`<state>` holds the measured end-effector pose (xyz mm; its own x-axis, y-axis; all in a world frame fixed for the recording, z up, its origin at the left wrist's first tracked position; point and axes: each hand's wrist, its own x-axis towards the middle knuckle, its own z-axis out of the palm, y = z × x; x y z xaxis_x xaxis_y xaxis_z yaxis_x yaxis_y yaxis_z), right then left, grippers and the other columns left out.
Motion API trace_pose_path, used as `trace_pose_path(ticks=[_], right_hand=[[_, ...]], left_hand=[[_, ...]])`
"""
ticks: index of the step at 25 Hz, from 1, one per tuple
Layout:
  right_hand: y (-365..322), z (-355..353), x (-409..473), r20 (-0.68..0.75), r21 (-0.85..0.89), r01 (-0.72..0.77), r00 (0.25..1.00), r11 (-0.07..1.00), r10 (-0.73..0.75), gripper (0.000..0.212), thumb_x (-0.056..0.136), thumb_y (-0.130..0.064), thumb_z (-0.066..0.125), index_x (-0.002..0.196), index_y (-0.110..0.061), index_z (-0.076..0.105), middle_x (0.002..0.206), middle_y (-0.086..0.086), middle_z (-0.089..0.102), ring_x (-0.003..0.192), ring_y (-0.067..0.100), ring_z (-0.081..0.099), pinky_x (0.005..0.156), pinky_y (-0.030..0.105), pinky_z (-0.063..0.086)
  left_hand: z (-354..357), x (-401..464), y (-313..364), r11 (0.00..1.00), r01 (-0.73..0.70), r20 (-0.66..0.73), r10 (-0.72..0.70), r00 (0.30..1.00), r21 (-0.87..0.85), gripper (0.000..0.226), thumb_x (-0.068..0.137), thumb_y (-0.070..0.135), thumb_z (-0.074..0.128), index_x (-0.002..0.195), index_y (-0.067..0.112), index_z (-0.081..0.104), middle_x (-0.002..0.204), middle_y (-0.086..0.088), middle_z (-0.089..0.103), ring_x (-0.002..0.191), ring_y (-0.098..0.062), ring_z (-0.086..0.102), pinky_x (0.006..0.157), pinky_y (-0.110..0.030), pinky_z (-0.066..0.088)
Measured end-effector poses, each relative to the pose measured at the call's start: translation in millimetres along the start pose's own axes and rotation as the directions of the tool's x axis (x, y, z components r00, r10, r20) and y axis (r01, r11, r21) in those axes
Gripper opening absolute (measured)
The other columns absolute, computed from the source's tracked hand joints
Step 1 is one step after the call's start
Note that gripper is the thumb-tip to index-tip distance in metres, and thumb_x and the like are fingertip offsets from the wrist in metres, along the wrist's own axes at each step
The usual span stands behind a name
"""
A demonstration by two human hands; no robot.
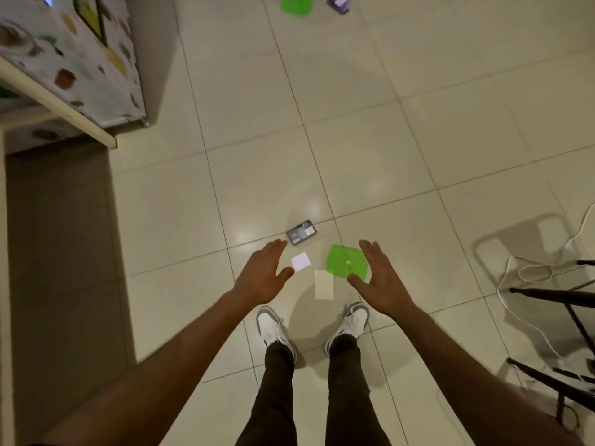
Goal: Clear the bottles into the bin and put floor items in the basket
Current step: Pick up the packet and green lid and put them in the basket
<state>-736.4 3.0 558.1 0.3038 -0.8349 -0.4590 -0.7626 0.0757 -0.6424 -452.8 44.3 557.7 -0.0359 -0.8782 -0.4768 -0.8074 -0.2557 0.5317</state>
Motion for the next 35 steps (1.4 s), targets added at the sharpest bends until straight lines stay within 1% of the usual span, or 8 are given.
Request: trace_pose_path(ticks=[6,9,14,19,22,27,32,35], right_hand=[[139,68,140,0.124,-0.128,-0.042,0.991,0.991,0.058,0.080,0.095,-0.029,0.064,0.159,-0.011,0.020,0.166,0.006,0.020,0.155,0.026,0.006,0.122,0.031,0.006],[220,118,206,0.162,-0.143,-0.094,0.980,0.985,0.117,0.077,0.091,-0.026,0.067,0.155,-0.007,0.028,0.157,0.012,0.036,0.147,0.034,0.028,0.121,0.042,0.023],[354,210,294,-0.004,-0.137,-0.259,0.965,0.956,0.261,0.059,0.094,-0.022,0.065,0.148,-0.007,0.045,0.148,0.013,0.050,0.137,0.032,0.044,0.113,0.039,0.035],[446,281,374,-0.064,-0.282,-0.226,0.974,0.932,0.217,0.038,0.095,-0.019,0.062,0.132,-0.011,0.061,0.125,0.011,0.065,0.115,0.034,0.054,0.093,0.043,0.048],[479,308,412,-0.029,-0.389,-0.156,0.987,0.908,0.157,0.036,0.096,-0.017,0.059,0.130,-0.009,0.061,0.124,0.011,0.063,0.112,0.036,0.052,0.089,0.045,0.048],[513,331,441,-0.067,-0.571,-0.195,0.979,0.797,0.191,0.021,0.101,-0.016,0.049,0.116,-0.010,0.062,0.118,0.009,0.057,0.108,0.032,0.051,0.086,0.043,0.046],[510,324,436,-0.062,-0.609,-0.168,0.984,0.775,0.164,0.013,0.098,-0.009,0.048,0.107,-0.011,0.057,0.106,0.007,0.061,0.099,0.032,0.055,0.080,0.040,0.041],[477,296,405,-0.067,-0.594,-0.148,0.989,0.790,0.135,0.012,0.093,0.000,0.051,0.098,-0.011,0.052,0.093,0.009,0.061,0.086,0.035,0.054,0.073,0.040,0.038]], left_hand=[[113,143,-68,0.995,0.079,0.040,-0.082,0.996,0.062,0.069,0.101,0.037,0.054,0.158,0.014,0.025,0.164,-0.008,0.027,0.149,-0.026,0.028,0.119,-0.035,0.020],[179,217,-113,0.990,0.122,0.010,-0.123,0.992,0.065,0.068,0.098,0.032,0.060,0.155,0.010,0.031,0.160,-0.011,0.034,0.146,-0.028,0.034,0.118,-0.037,0.025],[287,330,-205,0.990,0.091,-0.056,-0.086,0.995,0.107,0.067,0.089,0.025,0.071,0.148,0.007,0.044,0.150,-0.013,0.048,0.134,-0.032,0.048,0.112,-0.041,0.036],[363,431,-281,0.964,-0.030,-0.050,0.045,0.998,0.264,0.068,0.079,0.023,0.079,0.138,0.003,0.051,0.133,-0.016,0.057,0.120,-0.037,0.055,0.099,-0.045,0.044],[394,478,-307,0.952,-0.013,0.001,0.013,1.000,0.306,0.077,0.076,0.035,0.074,0.142,0.010,0.042,0.129,-0.007,0.051,0.119,-0.030,0.049,0.099,-0.044,0.042],[433,511,-336,0.926,0.133,0.009,-0.146,0.989,0.353,0.119,0.069,0.049,0.083,0.156,0.013,0.010,0.151,-0.008,0.033,0.138,-0.034,0.032,0.109,-0.053,0.036],[433,501,-332,0.974,0.143,-0.080,-0.131,0.988,0.177,0.098,0.069,0.036,0.083,0.148,0.014,0.029,0.126,-0.009,0.047,0.110,-0.034,0.048,0.080,-0.045,0.049],[406,459,-308,0.988,0.105,-0.121,-0.092,0.988,0.112,0.095,0.069,0.038,0.083,0.146,0.016,0.033,0.125,-0.007,0.047,0.105,-0.031,0.049,0.076,-0.043,0.048]])
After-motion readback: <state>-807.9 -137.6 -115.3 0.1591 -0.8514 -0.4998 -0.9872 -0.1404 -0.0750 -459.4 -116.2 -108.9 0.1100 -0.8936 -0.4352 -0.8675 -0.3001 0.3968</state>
